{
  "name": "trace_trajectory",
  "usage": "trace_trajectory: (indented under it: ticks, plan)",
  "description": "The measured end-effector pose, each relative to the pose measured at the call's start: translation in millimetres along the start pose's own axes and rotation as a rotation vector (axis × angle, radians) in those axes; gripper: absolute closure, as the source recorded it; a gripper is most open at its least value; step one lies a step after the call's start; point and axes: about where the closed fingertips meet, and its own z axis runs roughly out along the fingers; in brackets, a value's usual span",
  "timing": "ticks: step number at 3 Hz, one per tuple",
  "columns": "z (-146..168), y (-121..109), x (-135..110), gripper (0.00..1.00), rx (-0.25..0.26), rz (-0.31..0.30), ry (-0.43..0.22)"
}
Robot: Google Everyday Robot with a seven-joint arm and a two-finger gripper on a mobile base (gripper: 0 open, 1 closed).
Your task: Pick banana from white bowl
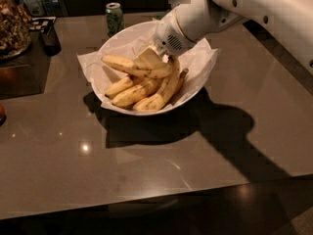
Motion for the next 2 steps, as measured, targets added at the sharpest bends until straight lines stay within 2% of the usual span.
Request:
trace_trajectory:
  ticks: [1, 2]
  plan:
    - [-9.1, 0.9, -6.6, 0.15, -0.002, -0.004, -0.037]
    - [-9.0, 1.0, -6.6, 0.00, -0.002, -0.004, -0.036]
